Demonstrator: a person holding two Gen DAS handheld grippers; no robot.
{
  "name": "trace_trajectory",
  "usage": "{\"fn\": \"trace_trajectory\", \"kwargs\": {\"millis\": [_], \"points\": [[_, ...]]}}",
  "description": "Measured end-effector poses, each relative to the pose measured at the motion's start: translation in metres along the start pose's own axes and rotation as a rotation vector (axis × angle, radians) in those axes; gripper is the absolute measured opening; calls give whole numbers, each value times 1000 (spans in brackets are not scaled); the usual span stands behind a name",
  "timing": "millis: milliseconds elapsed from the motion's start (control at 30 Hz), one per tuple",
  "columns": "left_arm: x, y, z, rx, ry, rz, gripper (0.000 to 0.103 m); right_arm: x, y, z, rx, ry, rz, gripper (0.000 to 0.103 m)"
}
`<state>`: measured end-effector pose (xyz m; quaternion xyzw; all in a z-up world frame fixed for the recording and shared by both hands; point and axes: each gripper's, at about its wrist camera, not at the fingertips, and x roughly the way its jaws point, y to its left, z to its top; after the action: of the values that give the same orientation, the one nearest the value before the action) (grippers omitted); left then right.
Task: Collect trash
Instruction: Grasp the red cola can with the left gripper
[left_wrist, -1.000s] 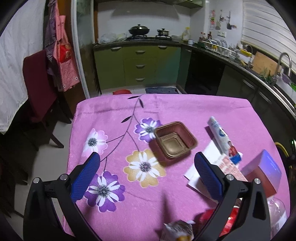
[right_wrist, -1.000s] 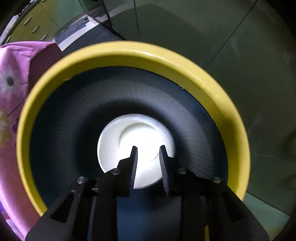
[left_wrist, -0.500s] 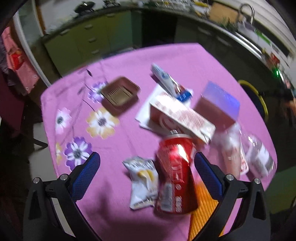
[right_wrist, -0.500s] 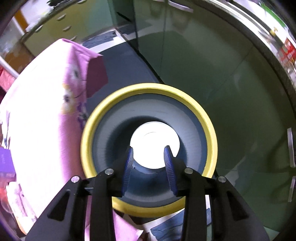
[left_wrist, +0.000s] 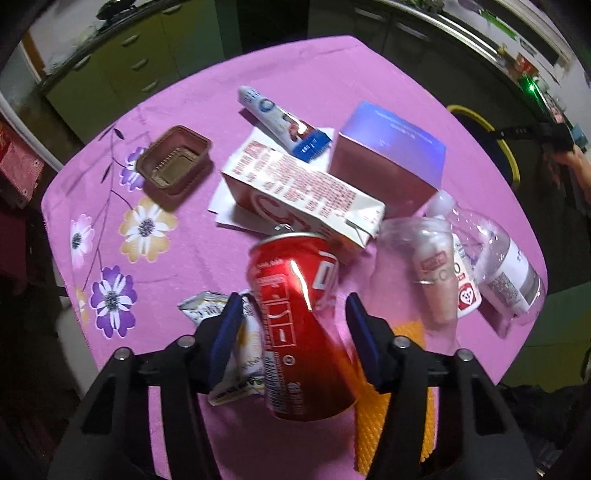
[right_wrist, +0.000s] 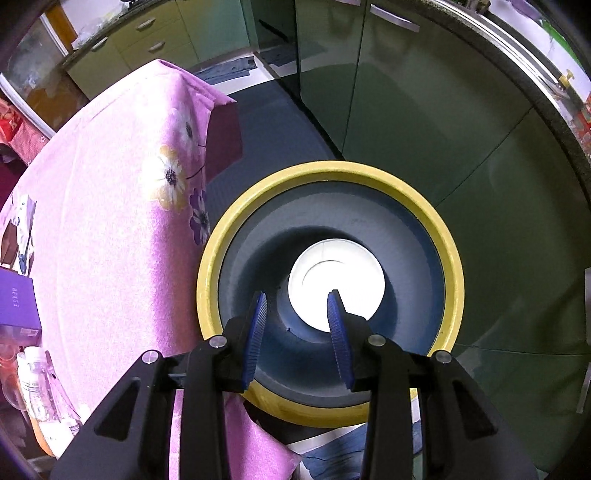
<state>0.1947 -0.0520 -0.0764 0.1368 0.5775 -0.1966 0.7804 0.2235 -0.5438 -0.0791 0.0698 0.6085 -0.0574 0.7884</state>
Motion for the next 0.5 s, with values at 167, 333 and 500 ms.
{"fn": "trace_trajectory", "kwargs": {"millis": [167,333,500], "points": [[10,-5,2,25,45,18,39,4,5,1,-12,8,10,35],[12,-13,6,59,59,35,38,6,6,0,-16,12,18,35],[23,-17,7,77,114,40,41,14,12,1,-27,25,21,35]]}}
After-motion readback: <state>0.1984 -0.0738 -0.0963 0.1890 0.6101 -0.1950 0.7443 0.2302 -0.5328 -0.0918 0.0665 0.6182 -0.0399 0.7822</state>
